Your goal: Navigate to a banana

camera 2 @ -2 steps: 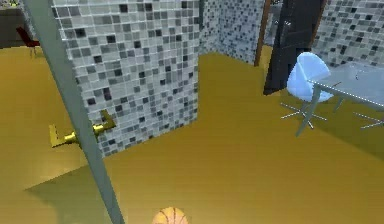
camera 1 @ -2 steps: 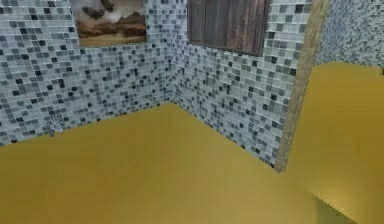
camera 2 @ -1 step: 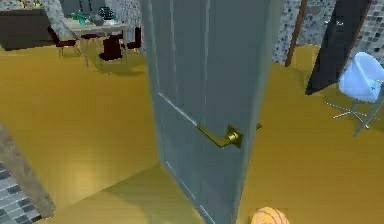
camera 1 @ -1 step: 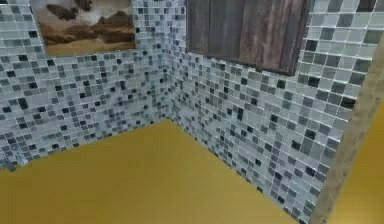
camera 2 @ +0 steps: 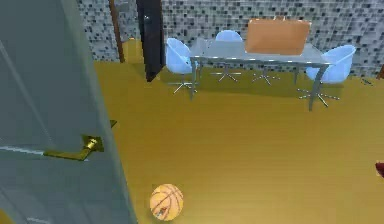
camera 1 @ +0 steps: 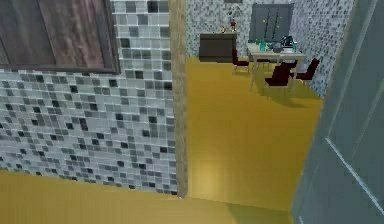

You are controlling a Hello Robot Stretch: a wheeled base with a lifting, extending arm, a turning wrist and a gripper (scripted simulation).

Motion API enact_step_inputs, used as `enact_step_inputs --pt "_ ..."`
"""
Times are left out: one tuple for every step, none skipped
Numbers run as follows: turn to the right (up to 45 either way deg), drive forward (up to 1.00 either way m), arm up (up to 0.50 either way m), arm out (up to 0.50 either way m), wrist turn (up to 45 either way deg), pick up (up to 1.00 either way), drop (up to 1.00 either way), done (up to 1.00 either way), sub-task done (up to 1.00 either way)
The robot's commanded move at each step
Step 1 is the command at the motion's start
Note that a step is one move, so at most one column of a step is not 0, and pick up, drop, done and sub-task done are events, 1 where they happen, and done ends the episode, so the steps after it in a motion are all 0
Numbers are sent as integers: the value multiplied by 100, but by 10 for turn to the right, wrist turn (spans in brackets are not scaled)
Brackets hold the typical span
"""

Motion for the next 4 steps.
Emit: enact_step_inputs --pt "240 0 0 0 0 0 0 0 0" --pt "0 100 0 0 0 0 0 0 0" --pt "0 20 0 0 0 0 0 0 0" --pt "-120 0 0 0 0 0 0 0 0"
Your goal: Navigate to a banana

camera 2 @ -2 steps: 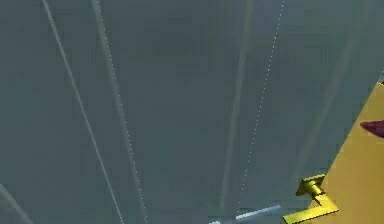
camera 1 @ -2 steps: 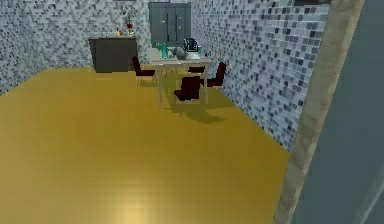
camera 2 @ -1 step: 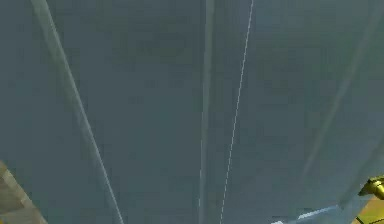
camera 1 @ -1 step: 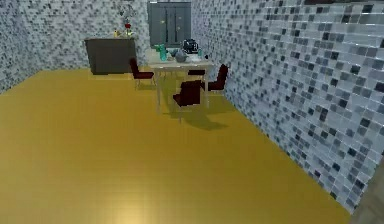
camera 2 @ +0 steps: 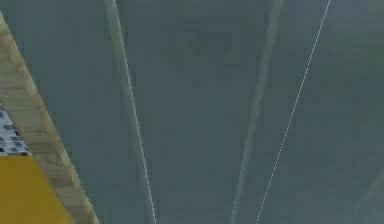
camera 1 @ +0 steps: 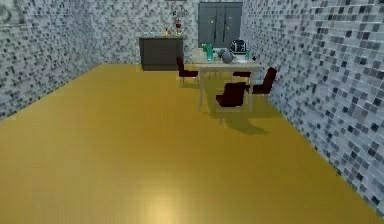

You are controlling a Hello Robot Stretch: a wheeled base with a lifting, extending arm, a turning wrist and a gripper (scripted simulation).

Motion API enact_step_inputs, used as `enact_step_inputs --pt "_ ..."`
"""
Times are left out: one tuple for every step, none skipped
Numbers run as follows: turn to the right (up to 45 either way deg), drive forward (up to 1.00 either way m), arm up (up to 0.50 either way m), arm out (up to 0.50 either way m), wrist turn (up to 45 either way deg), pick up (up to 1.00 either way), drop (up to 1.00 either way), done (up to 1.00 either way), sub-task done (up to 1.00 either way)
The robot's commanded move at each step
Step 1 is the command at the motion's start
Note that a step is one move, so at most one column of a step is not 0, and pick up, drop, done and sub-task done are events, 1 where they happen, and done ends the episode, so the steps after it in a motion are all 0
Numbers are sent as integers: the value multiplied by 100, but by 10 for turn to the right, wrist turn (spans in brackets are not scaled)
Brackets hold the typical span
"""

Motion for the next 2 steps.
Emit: enact_step_inputs --pt "0 30 0 0 0 0 0 0 0" --pt "-120 0 0 0 0 0 0 0 0"
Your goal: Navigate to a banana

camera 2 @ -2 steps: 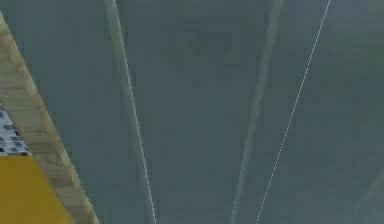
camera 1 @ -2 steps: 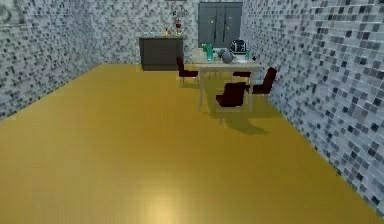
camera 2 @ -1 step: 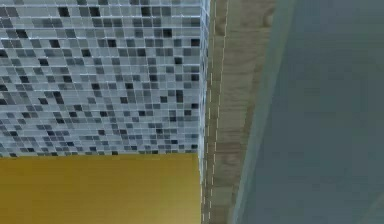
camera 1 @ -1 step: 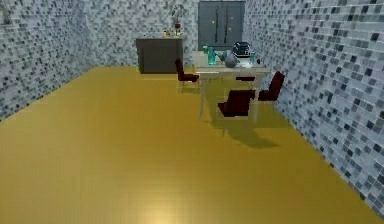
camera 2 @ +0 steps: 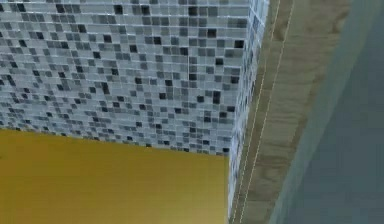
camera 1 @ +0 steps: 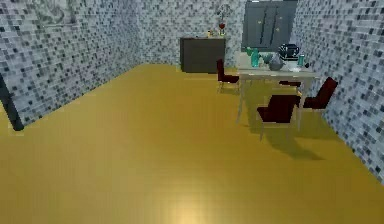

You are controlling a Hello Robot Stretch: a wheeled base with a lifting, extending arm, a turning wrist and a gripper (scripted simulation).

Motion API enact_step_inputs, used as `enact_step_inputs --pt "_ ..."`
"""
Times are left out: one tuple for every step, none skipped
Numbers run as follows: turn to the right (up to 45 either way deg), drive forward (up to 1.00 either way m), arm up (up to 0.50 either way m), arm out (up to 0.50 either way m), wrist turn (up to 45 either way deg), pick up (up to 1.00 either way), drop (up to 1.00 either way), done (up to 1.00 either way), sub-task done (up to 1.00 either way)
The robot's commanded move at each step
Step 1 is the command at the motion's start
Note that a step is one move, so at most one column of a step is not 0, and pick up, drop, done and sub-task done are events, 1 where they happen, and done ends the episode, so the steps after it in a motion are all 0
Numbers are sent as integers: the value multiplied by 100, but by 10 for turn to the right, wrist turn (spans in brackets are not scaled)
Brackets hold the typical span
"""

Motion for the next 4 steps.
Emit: enact_step_inputs --pt "0 100 0 0 0 0 0 0 0" --pt "-30 0 0 0 0 0 0 0 0" --pt "0 100 0 0 0 0 0 0 0" --pt "0 100 0 0 0 0 0 0 0"
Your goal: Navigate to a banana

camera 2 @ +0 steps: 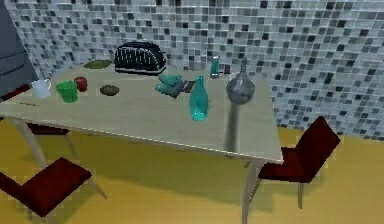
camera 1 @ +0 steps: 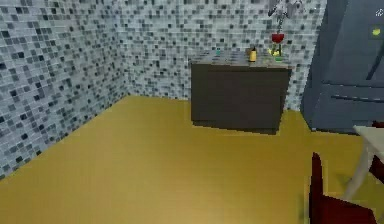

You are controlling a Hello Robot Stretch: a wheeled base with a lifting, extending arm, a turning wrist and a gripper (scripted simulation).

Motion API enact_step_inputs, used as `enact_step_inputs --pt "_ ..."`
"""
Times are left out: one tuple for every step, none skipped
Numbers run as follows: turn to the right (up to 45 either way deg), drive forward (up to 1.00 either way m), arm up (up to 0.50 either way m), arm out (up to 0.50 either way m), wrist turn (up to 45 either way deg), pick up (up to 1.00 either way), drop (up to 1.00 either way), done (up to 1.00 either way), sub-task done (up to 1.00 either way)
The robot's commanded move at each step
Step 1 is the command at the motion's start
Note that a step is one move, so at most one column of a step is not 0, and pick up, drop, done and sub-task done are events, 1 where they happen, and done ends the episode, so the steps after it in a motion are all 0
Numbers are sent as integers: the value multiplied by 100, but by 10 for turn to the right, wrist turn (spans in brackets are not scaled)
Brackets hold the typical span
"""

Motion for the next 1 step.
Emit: enact_step_inputs --pt "0 70 0 0 0 0 0 0 0"
